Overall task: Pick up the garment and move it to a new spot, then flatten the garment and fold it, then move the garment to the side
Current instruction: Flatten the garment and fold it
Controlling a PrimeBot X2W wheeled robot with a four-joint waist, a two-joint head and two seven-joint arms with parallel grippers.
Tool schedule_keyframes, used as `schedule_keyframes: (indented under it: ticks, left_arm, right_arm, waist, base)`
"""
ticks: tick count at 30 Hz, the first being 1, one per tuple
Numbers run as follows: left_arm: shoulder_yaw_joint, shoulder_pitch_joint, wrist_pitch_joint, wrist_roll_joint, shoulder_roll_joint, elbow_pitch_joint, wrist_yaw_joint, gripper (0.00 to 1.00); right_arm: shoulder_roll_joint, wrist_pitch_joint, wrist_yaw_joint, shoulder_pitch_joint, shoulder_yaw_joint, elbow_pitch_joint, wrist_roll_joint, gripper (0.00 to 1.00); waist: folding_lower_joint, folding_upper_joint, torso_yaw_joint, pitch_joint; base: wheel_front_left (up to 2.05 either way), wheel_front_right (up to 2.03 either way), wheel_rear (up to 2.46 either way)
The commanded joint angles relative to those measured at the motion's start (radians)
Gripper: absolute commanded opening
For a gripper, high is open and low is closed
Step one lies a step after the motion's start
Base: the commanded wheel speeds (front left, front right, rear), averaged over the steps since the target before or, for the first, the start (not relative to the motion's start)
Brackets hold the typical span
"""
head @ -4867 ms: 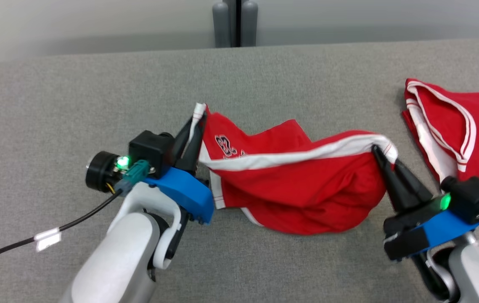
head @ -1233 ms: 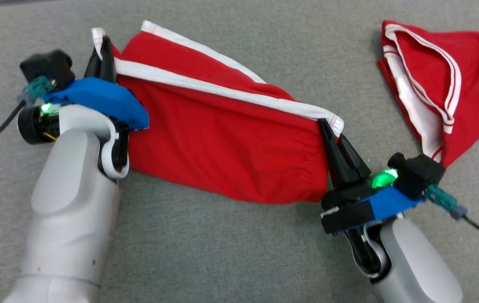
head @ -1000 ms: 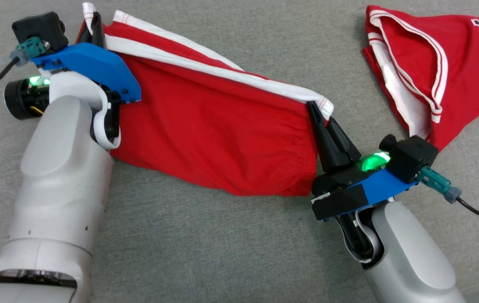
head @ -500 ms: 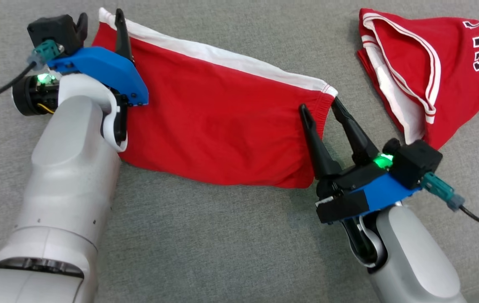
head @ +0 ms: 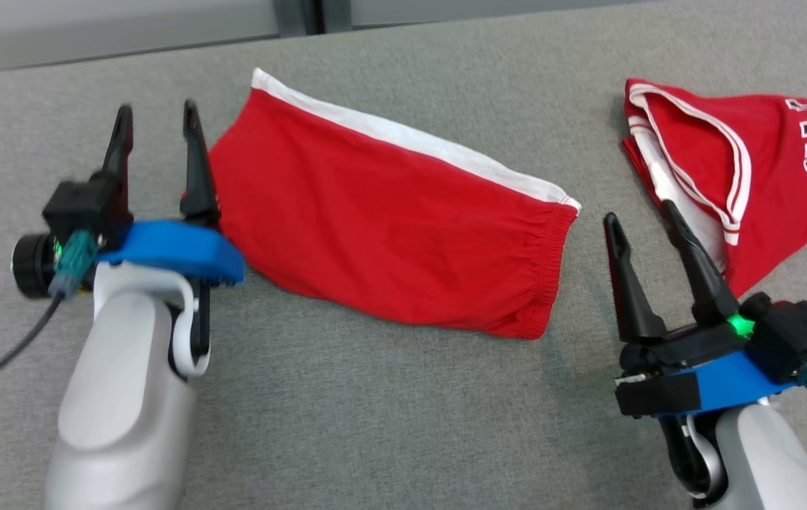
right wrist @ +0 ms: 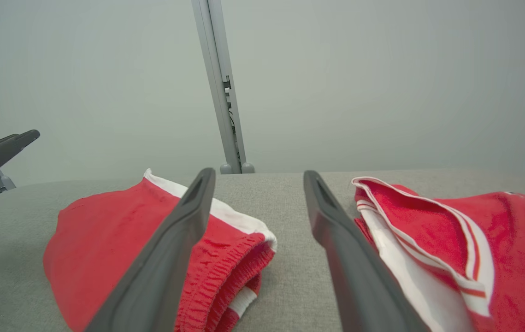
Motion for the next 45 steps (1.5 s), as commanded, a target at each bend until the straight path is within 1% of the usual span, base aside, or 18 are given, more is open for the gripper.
schedule_keyframes:
  ticks: [1,4,7,10,14,19,28,32,36,37,38,39,41,45]
  left_arm:
    - [0.008,0.036,-0.004,0.011,0.006,-0.027,0.007,1.00]
    - [0.023,0.145,-0.004,0.034,0.007,-0.129,0.026,1.00]
    - [0.037,0.243,-0.004,0.044,0.015,-0.204,0.034,1.00]
    - [0.040,0.340,-0.004,0.049,0.024,-0.247,0.040,1.00]
    - [0.032,0.429,0.003,0.058,0.041,-0.295,0.044,1.00]
    - [0.026,0.500,0.038,0.053,0.056,-0.347,0.045,1.00]
    - [0.021,0.547,0.075,0.042,0.068,-0.407,0.051,1.00]
    - [0.017,0.544,0.080,0.038,0.070,-0.419,0.049,1.00]
    - [0.002,0.497,0.095,0.038,0.082,-0.422,0.029,1.00]
    - [-0.005,0.476,0.106,0.035,0.084,-0.419,0.018,1.00]
    - [-0.020,0.417,0.128,0.037,0.091,-0.408,-0.004,1.00]
    - [-0.020,0.417,0.128,0.037,0.091,-0.408,-0.004,1.00]
    - [-0.042,0.346,0.157,0.031,0.092,-0.382,-0.035,1.00]
    - [-0.084,0.186,0.219,0.009,0.085,-0.271,-0.095,1.00]
  right_arm:
    - [-0.007,-0.003,0.000,0.021,-0.009,-0.003,-0.007,1.00]
    - [-0.009,0.001,0.000,0.053,-0.049,-0.007,-0.018,1.00]
    - [-0.009,0.016,0.000,0.084,-0.082,-0.012,-0.025,1.00]
    - [-0.009,0.037,0.000,0.113,-0.103,-0.018,-0.032,1.00]
    - [-0.007,0.065,0.000,0.149,-0.121,-0.033,-0.034,1.00]
    - [-0.001,0.096,0.000,0.184,-0.129,-0.057,-0.035,1.00]
    - [0.001,0.124,0.000,0.206,-0.129,-0.081,-0.030,1.00]
    - [0.001,0.125,0.000,0.206,-0.131,-0.088,-0.030,1.00]
    - [0.003,0.125,0.000,0.194,-0.135,-0.101,-0.033,1.00]
    - [0.004,0.125,0.000,0.188,-0.135,-0.107,-0.035,1.00]
    - [0.004,0.123,0.000,0.176,-0.137,-0.117,-0.037,1.00]
    - [0.004,0.123,0.000,0.176,-0.137,-0.117,-0.037,1.00]
    - [0.004,0.122,0.000,0.162,-0.134,-0.125,-0.038,1.00]
    - [0.007,0.111,0.000,0.140,-0.127,-0.138,-0.041,1.00]
  waist:
    - [0.0002,0.0001,0.004,-0.009]
    - [0.0002,0.0001,0.025,-0.040]
    - [0.0002,0.0001,0.039,-0.067]
    - [0.0002,0.0001,0.048,-0.094]
    - [0.0002,0.0001,0.059,-0.125]
    - [0.0002,0.0001,0.070,-0.158]
    - [0.0002,0.0001,0.078,-0.175]
    - [0.0002,0.0001,0.081,-0.171]
    - [0.0002,0.0001,0.085,-0.145]
    - [0.0002,0.0001,0.085,-0.135]
    - [0.0002,0.0001,0.085,-0.110]
    - [0.0002,0.0001,0.085,-0.110]
    - [0.0002,0.0001,0.081,-0.082]
    - [0.0002,0.0001,0.072,-0.032]
  base:
    - [0.00,0.00,0.00]
    - [0.00,0.00,0.00]
    - [0.00,0.00,0.00]
    - [0.00,0.00,0.00]
    - [0.00,0.00,0.00]
    - [0.00,0.00,0.00]
    - [0.00,0.00,0.00]
    - [0.00,0.00,0.00]
    - [0.00,0.00,0.00]
    - [0.00,0.00,0.00]
    - [0.00,0.00,0.00]
    - [0.00,0.00,0.00]
    - [0.00,0.00,0.00]
    - [0.00,0.00,0.00]
